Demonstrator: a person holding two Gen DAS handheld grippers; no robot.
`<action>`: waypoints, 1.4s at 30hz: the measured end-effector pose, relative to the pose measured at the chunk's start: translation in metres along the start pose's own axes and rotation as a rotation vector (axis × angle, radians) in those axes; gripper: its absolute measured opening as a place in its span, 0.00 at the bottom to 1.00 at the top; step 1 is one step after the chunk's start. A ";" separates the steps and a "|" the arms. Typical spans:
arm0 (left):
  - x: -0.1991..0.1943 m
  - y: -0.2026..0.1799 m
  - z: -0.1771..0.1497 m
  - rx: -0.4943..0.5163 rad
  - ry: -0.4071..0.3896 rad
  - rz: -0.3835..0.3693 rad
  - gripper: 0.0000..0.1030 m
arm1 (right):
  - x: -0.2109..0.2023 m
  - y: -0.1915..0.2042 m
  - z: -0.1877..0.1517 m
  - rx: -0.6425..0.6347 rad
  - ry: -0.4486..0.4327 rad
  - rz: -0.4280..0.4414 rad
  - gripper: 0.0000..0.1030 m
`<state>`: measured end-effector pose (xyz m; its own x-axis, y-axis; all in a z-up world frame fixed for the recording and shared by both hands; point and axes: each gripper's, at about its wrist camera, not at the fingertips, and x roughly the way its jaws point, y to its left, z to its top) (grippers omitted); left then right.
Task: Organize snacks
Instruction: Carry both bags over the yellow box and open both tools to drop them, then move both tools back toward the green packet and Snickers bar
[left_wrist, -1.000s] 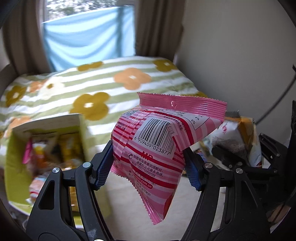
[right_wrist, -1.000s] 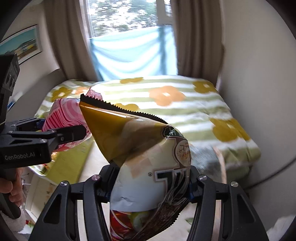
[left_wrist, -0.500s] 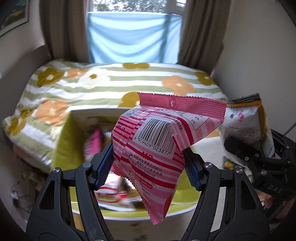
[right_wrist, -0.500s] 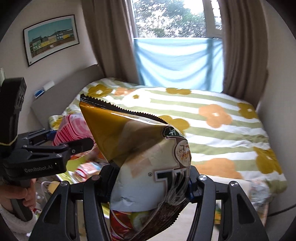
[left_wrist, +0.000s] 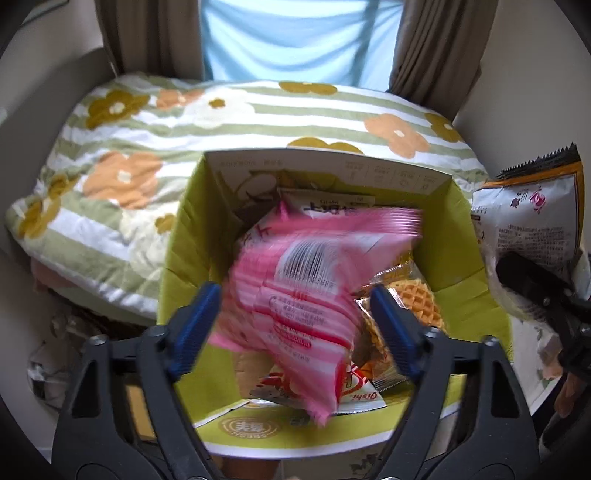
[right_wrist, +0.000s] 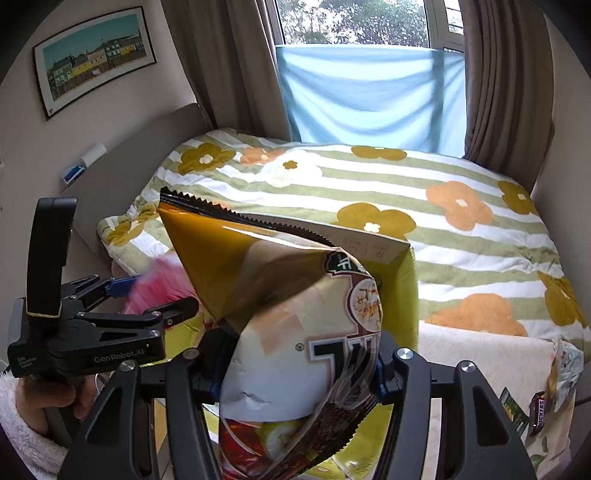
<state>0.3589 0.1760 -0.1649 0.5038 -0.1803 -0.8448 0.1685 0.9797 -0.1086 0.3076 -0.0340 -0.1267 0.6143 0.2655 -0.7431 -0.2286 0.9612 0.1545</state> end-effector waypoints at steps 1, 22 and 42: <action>0.001 0.001 -0.001 -0.001 0.002 0.005 1.00 | 0.004 0.000 0.000 0.003 0.009 -0.008 0.52; -0.010 0.005 -0.023 0.051 0.007 0.107 1.00 | 0.058 -0.004 0.015 -0.016 0.077 -0.043 0.95; -0.044 -0.015 -0.032 0.056 -0.048 0.038 1.00 | 0.002 -0.005 -0.013 -0.023 0.014 -0.076 0.96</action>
<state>0.3073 0.1721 -0.1424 0.5502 -0.1483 -0.8218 0.1952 0.9797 -0.0462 0.2996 -0.0391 -0.1376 0.6199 0.1904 -0.7612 -0.1986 0.9766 0.0826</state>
